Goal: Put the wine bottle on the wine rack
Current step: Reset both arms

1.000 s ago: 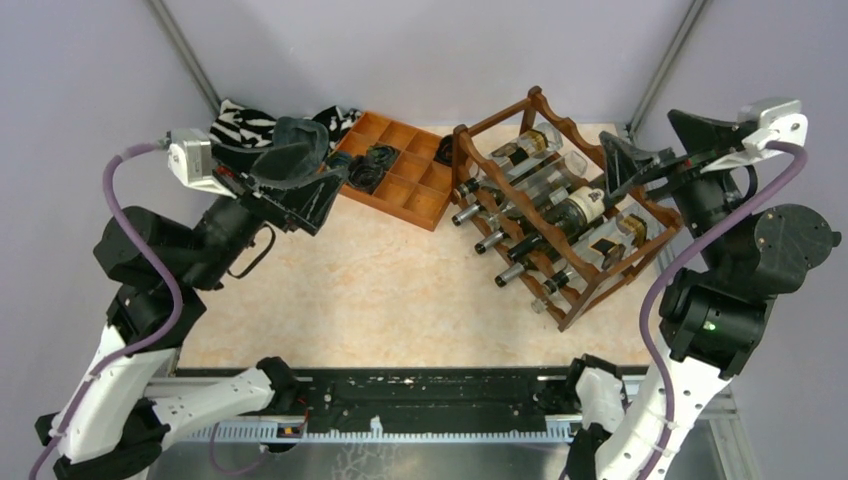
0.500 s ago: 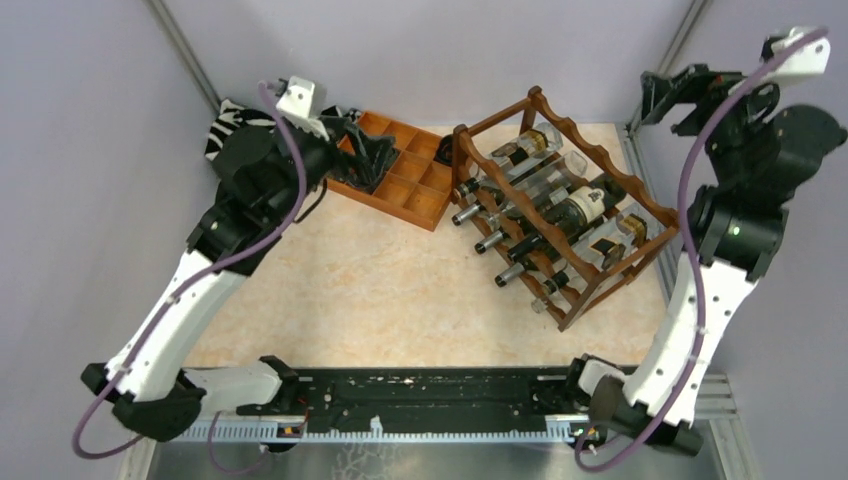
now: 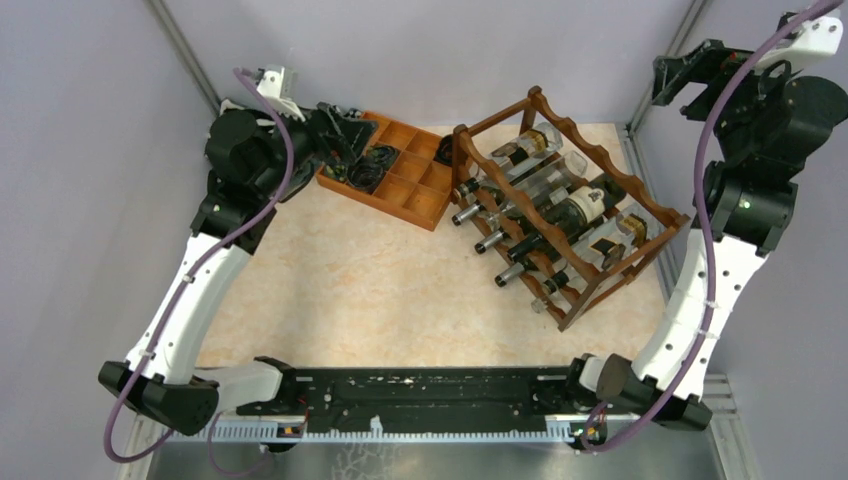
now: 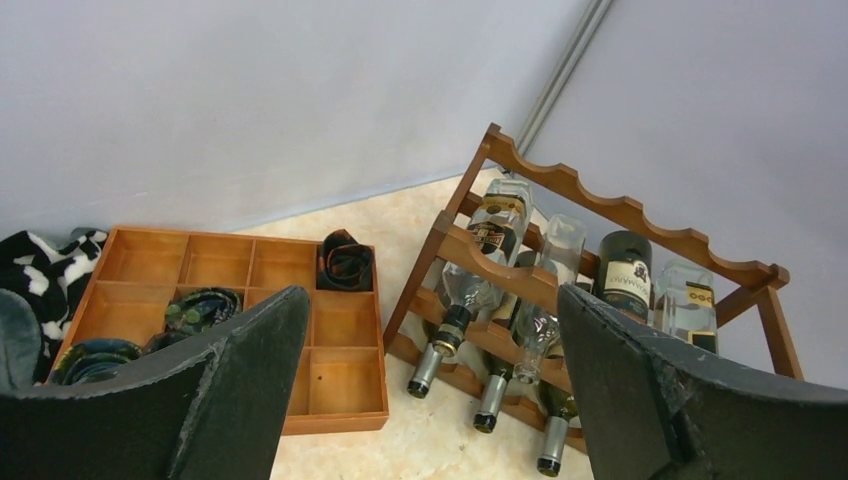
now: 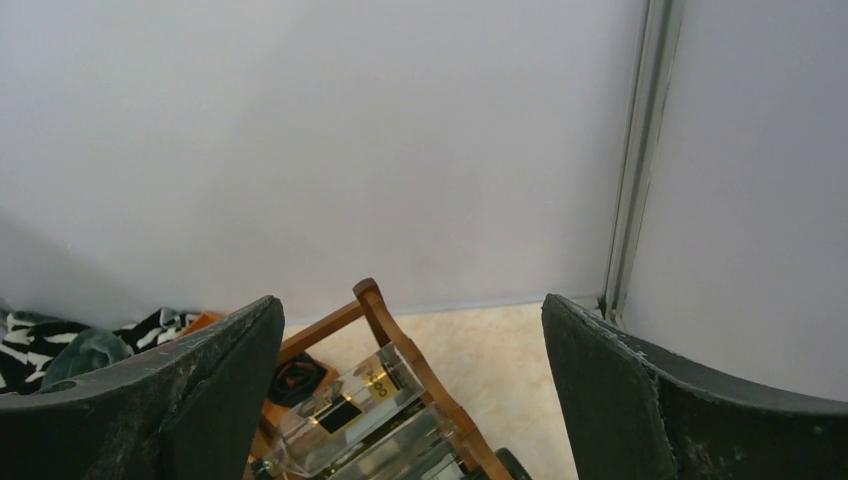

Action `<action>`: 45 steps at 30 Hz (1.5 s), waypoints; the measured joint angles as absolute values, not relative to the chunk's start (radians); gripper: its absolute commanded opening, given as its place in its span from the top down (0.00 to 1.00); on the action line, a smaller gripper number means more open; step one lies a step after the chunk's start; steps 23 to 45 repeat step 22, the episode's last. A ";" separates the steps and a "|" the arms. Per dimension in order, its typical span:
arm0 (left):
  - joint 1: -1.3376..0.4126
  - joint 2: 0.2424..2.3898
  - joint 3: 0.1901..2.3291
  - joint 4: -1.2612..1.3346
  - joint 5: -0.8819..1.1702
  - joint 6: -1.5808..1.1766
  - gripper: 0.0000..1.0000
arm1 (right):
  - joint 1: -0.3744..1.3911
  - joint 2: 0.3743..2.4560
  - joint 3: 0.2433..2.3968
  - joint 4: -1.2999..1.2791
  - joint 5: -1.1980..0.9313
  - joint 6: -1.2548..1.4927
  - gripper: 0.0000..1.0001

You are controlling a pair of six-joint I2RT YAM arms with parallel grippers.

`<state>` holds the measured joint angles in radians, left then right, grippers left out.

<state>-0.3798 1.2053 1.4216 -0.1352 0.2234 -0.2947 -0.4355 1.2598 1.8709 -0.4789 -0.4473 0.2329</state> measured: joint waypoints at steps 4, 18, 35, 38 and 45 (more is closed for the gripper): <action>-0.376 1.198 1.444 -0.139 0.236 -0.292 0.01 | -0.435 1.179 1.837 -0.435 -0.442 0.238 0.02; -0.375 1.156 1.445 -0.167 0.242 -0.283 0.01 | -0.435 1.114 1.769 -0.359 -0.455 0.239 0.02; -0.375 1.156 1.459 -0.190 0.249 -0.279 0.01 | -0.435 1.113 1.748 -0.354 -0.458 0.239 0.02; -0.375 1.156 1.459 -0.190 0.249 -0.279 0.01 | -0.435 1.113 1.748 -0.354 -0.458 0.239 0.02; -0.375 1.156 1.459 -0.190 0.249 -0.279 0.01 | -0.435 1.113 1.748 -0.354 -0.458 0.239 0.02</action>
